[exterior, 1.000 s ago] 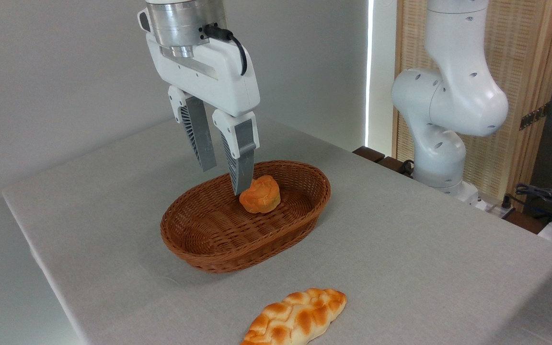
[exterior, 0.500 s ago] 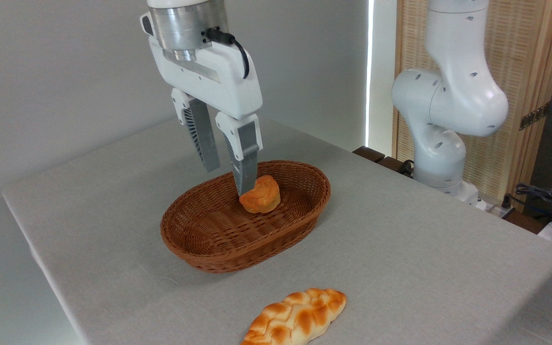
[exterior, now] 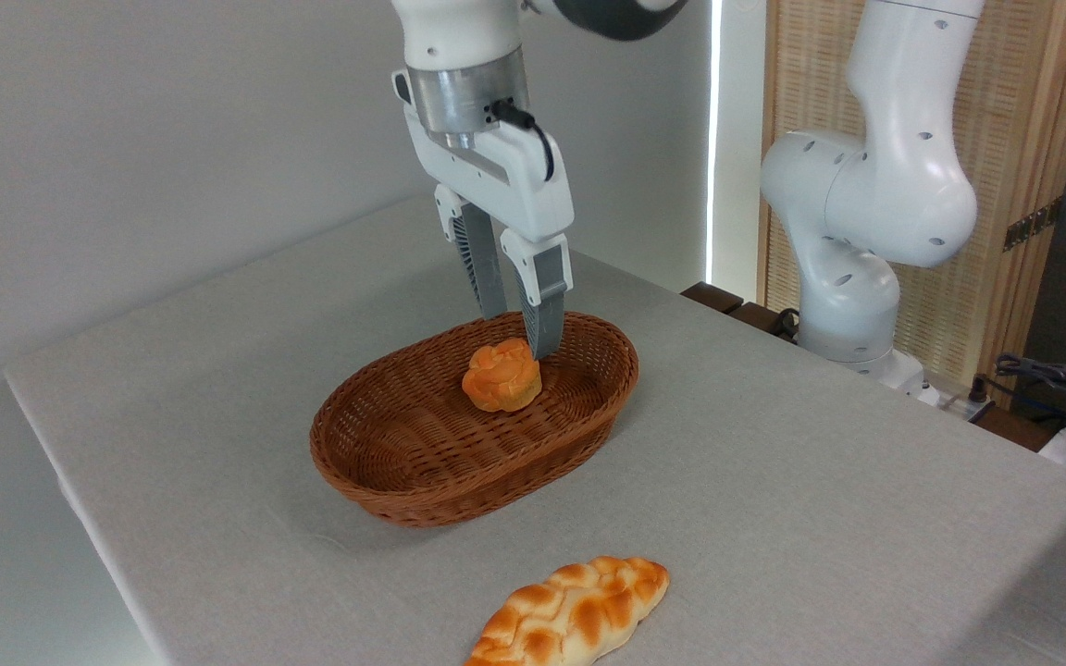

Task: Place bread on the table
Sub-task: 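Close the gripper fingers around the round bun inside the basket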

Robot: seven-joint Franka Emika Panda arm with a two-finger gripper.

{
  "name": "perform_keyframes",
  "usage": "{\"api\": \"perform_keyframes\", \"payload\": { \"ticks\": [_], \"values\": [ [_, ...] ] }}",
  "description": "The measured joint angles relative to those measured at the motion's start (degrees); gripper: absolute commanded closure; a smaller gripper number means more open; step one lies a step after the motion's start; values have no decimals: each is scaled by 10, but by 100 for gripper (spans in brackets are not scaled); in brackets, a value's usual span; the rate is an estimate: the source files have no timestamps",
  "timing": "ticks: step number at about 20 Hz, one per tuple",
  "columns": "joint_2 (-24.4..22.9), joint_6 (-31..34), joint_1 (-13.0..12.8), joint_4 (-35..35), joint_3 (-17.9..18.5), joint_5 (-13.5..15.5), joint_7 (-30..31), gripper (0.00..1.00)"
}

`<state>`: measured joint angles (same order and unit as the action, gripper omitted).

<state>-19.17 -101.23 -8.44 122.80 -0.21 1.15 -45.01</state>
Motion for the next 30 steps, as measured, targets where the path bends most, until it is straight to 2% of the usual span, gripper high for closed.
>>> {"api": "perform_keyframes", "payload": {
  "ticks": [4, 10, 21, 25, 30],
  "values": [
    [5, -54, -40, 52, -2, 0, 0, 0],
    [28, -92, -72, 87, -4, 0, -8, 0],
    [23, -107, -73, 73, -2, 1, -8, 0],
    [24, -107, -74, 71, -2, 30, -8, 0],
    [34, -107, -81, 75, -4, 33, -8, 0]
  ]
}}
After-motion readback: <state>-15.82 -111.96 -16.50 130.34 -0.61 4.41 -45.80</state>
